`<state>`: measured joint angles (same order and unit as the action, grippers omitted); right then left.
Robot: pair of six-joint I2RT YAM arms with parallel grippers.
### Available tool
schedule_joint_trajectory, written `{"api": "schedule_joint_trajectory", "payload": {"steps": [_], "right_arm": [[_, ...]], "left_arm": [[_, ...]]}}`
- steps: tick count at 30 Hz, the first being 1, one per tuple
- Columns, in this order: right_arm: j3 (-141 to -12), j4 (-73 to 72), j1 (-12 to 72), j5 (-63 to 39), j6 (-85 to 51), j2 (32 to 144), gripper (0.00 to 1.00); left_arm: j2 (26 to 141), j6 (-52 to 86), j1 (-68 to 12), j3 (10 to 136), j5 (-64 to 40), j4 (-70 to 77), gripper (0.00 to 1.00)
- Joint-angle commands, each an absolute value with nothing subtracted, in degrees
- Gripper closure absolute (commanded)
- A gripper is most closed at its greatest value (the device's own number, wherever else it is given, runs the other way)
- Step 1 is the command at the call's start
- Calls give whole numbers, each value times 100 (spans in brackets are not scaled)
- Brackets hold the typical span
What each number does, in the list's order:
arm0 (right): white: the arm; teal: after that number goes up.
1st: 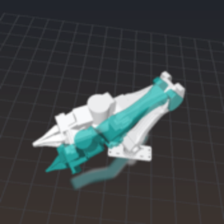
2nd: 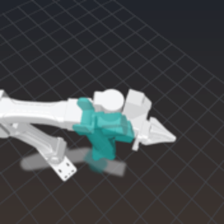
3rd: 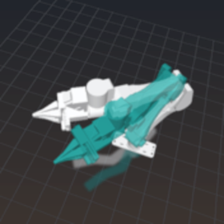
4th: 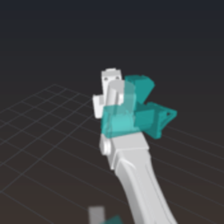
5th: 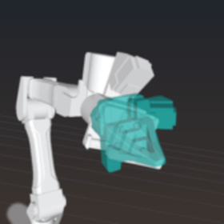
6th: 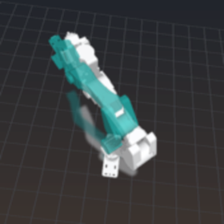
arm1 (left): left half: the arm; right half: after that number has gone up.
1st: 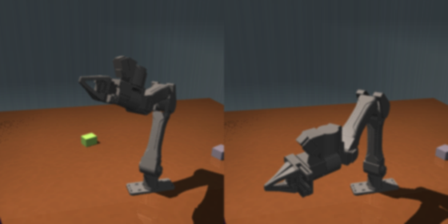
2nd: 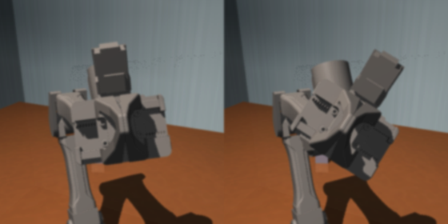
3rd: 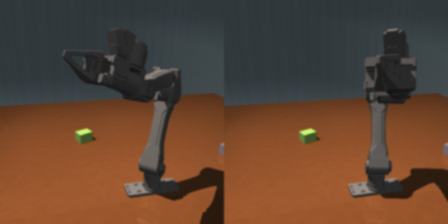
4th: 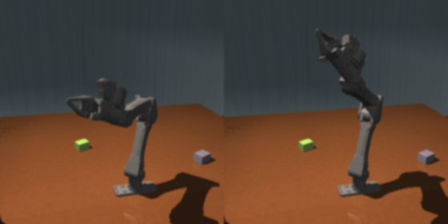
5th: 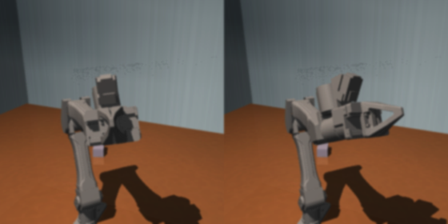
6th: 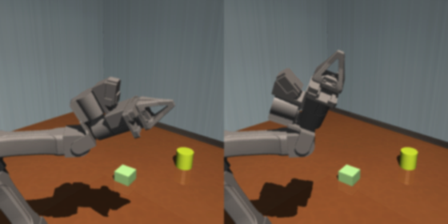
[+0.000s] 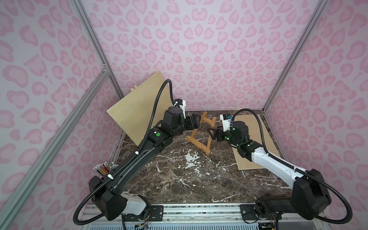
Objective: Disassemble the easel
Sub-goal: Adjust the easel at the center of the board.
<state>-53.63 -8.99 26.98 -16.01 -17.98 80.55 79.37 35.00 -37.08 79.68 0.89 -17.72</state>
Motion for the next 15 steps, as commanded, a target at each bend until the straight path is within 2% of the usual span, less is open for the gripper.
{"api": "schedule_joint_trajectory", "payload": {"steps": [1, 5, 8, 12, 15], "right_arm": [[-5478, -799, 2743, -1493, -1643, 8354, 25], [-5601, -699, 2761, -1309, -1669, 8688, 34], [-5432, -991, 2750, -1288, -1722, 8715, 36], [-5468, -1055, 2760, -1360, -1726, 8908, 47], [-5370, -1224, 2758, -1288, -1744, 8930, 50]], "left_arm": [[7726, 3869, -3482, 7495, 370, -1171, 16], [7633, 4152, -3039, 6998, 34, -1016, 14], [7824, 4208, -2773, 7028, -246, -1091, 14], [8165, 4223, -2598, 7277, -621, -1280, 15], [8331, 4317, -2571, 7261, -759, -1244, 16]]}}
